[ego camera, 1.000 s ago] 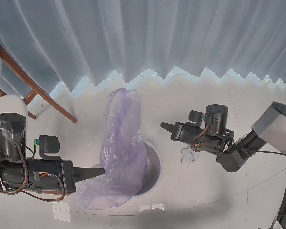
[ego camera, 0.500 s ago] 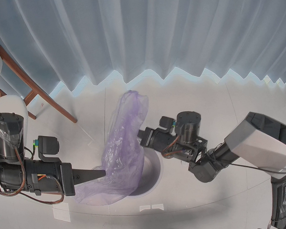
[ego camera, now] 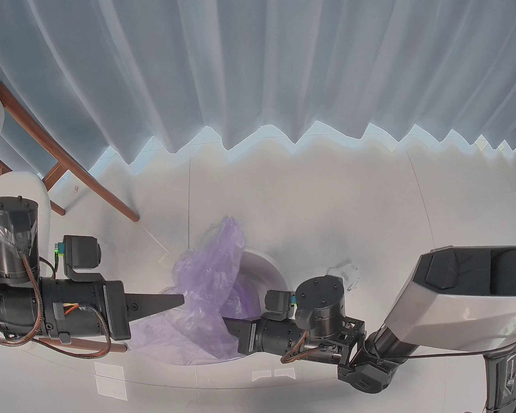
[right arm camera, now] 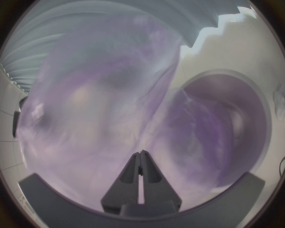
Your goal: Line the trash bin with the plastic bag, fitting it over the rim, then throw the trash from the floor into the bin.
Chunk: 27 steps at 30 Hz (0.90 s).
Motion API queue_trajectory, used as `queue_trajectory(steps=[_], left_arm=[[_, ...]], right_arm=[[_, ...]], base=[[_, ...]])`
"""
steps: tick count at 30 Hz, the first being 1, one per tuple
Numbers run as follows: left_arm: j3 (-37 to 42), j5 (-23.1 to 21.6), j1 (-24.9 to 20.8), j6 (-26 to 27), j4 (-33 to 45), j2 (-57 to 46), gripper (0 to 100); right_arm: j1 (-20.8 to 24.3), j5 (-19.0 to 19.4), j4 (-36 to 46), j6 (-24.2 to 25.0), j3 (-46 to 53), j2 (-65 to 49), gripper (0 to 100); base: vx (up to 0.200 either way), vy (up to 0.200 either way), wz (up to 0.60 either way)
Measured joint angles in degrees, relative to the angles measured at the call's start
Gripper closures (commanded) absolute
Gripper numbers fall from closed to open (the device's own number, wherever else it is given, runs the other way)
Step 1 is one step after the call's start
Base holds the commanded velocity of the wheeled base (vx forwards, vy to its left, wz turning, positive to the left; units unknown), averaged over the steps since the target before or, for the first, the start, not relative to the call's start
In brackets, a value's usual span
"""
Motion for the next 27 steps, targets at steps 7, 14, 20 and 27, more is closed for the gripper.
queue_trajectory(steps=[7, 14, 20, 27], left_arm=[[-0.6, 0.4, 1.8, 0.1, -0.4, 0.3, 100], [-0.7, -3.6, 1.9, 0.0, -0.4, 0.4, 100], [-0.1, -7.4, 0.7, 0.0, -1.0, 0.4, 100], [1.6, -8.9, -1.1, -1.5, -10.3, 0.7, 100]], right_arm=[[-1.1, -0.8, -0.3, -1.9, 3.6, -0.3, 100], [-3.9, -0.8, -0.5, -2.1, 8.0, -4.4, 100], [-4.9, -0.8, -0.4, -3.2, 18.2, -9.9, 100], [-4.0, -1.0, -1.0, -5.9, 26.3, -11.8, 100]], base=[[0.0, 0.0, 0.0], [0.0, 0.0, 0.0], [0.0, 0.0, 0.0], [0.0, 0.0, 0.0]])
